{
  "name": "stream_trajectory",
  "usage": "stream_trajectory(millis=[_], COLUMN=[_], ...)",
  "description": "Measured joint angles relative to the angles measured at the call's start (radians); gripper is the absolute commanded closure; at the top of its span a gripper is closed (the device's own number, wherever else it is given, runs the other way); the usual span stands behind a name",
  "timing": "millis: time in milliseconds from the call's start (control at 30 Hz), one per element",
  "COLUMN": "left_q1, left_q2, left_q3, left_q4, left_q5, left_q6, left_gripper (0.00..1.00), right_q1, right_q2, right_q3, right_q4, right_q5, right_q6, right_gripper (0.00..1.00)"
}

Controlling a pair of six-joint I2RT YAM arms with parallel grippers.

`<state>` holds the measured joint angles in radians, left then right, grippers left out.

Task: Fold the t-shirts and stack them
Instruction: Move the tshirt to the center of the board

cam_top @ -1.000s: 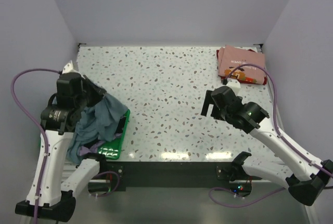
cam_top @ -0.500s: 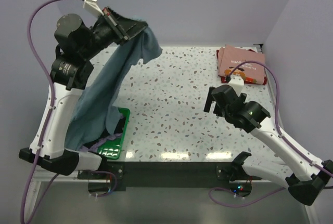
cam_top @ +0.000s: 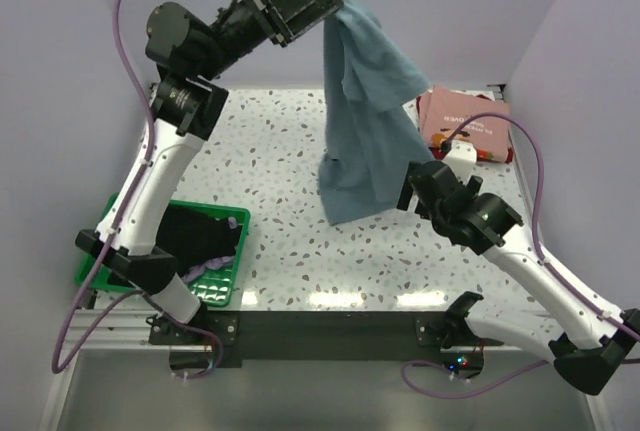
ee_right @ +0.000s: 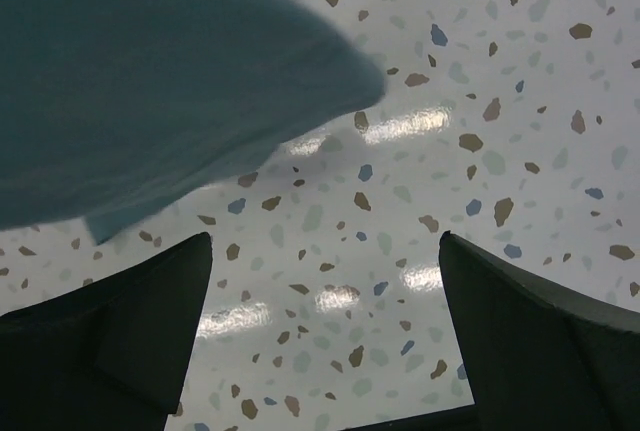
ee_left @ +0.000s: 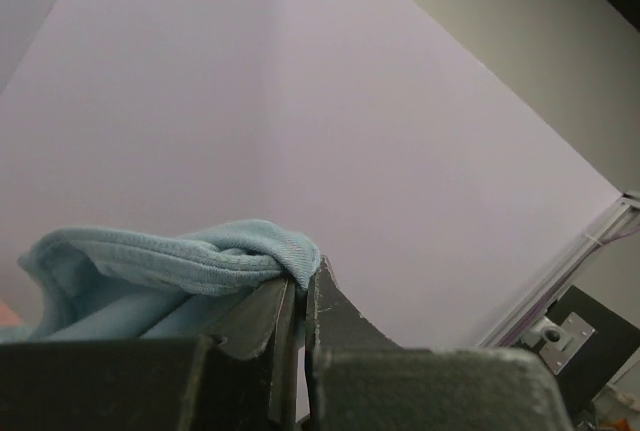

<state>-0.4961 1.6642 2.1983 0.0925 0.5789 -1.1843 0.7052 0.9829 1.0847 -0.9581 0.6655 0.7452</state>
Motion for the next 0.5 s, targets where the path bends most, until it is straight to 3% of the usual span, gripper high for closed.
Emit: stream_trajectory(millis=[67,133,167,200,300,400,500], left_q1=[0.0,0.004,0.007,0.022,0.09,0.175,0.2], left_q2=[-0.06,-0.134,-0.176,-0.235,-0.383,-0.481,-0.451], left_q3=[-0.146,-0.317,-0.417,-0.54,-0.83,-1.059,-1.171], left_q4=[0.023,0.011,0.017,-0.005,-0.113,-0.262,-0.396], left_q5=[-0.003,-0.007,-0.018,-0.034,-0.129,-0.295,-0.399], left_q6=[0.006,0.026,0.04,0.059,0.124,0.219,0.323], left_gripper=[1.0,0.93,0.84,0.67,0.3,0.21,0.21], right_q1=[-0.001,-0.001,0.0,-0.001,-0.001,-0.001,-0.002], right_q2=[0.001,0.003,0.005,0.006,0.004,-0.009,-0.019], right_q3=[0.0,0.0,0.0,0.0,-0.001,-0.03,-0.078], right_q4=[-0.006,-0.015,-0.023,-0.028,-0.039,-0.041,-0.045], right_q5=[0.004,0.007,0.007,0.007,0.006,-0.003,-0.03], right_q6=[0.005,0.011,0.017,0.022,0.042,0.064,0.084], right_gripper=[0.01,0.01,0.01,0.01,0.01,0.01,0.01])
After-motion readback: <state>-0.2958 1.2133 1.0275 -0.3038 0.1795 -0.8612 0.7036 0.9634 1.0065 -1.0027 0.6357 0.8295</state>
